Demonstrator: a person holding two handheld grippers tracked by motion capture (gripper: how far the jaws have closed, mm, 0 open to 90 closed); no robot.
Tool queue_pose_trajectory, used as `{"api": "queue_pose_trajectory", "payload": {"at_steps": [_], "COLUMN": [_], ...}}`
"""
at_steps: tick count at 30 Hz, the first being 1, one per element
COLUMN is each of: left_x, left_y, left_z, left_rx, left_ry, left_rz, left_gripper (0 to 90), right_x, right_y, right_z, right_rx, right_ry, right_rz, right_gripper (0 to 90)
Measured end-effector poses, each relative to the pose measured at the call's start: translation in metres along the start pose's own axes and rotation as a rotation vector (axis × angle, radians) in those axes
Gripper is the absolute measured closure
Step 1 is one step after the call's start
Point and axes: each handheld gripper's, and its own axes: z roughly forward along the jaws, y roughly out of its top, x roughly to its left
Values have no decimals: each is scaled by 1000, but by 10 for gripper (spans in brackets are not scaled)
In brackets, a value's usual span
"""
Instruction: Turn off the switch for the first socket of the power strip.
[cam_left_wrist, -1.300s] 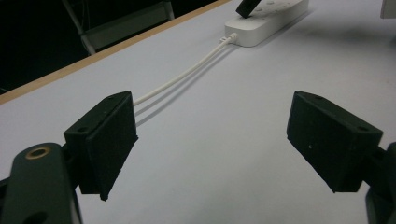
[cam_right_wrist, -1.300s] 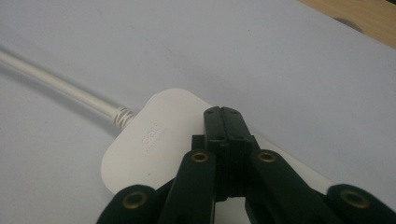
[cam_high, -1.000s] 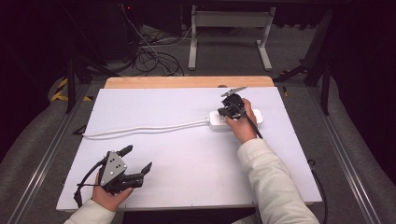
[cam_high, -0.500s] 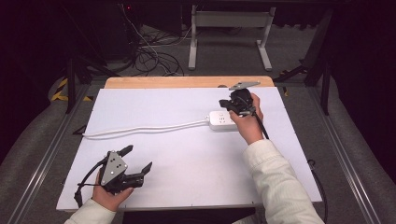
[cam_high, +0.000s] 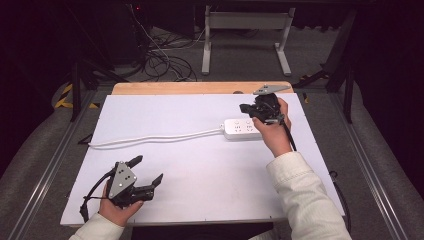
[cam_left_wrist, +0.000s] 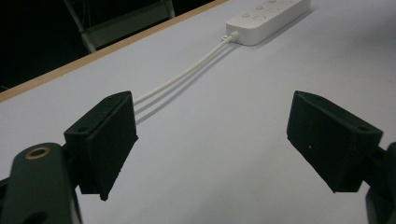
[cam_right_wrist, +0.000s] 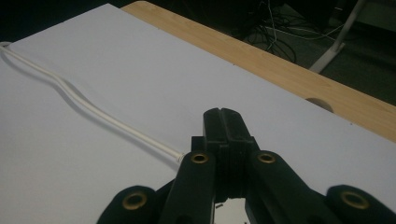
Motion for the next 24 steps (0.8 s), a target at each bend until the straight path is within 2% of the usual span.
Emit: {"api": "queue_pose_trajectory", "payload": {"at_steps": [9,16,20,22,24], "left_x": [0,0,2,3,2], "left_y": [0,0,0,0,1], "left_z": [0,0,0,-1,-3], "left_rx": [0,1,-4,-8,-11], "left_ry": [-1,-1,-20,-30,-23], "left_rz": [-2,-2,-41,-60,-54], "left_gripper": [162,162,161,157,152], "right_x": [-1,4,10,13,18], "right_y": [2,1,-1,-1,-1], "right_z": [-11,-23,-36,-43,-50], "right_rx": [-12,5,6,-11,-28], "right_ry": [8,21,63,77,80], "right_rz": [-8,-25,-45,-59,-68], "right_gripper": [900,900,894,796,728]}}
